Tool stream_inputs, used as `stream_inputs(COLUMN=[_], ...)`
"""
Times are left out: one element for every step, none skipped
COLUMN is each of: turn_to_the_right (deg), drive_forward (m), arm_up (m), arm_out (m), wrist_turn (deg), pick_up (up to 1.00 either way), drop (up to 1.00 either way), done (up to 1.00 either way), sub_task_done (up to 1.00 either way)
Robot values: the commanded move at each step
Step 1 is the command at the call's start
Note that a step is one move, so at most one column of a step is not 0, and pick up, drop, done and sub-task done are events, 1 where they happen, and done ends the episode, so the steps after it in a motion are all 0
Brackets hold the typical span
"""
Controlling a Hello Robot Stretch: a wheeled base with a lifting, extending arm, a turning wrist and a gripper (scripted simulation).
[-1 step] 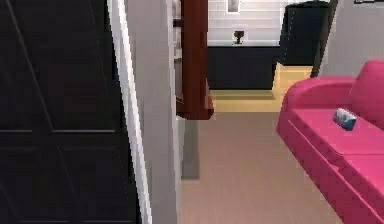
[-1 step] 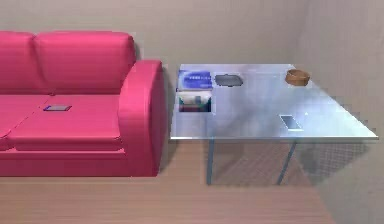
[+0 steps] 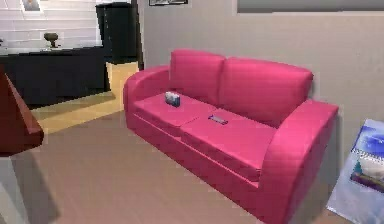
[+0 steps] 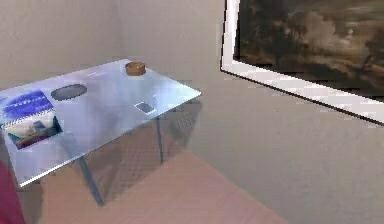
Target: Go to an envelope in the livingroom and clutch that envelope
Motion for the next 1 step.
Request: stream_inputs(turn_to_the_right=[42.0], drive_forward=[0.0], arm_up=[0.0], arm_out=[0.0], wrist_turn=[0.0], pick_up=[0.0], drop=[0.0], done=[0.0], sub_task_done=[0.0])
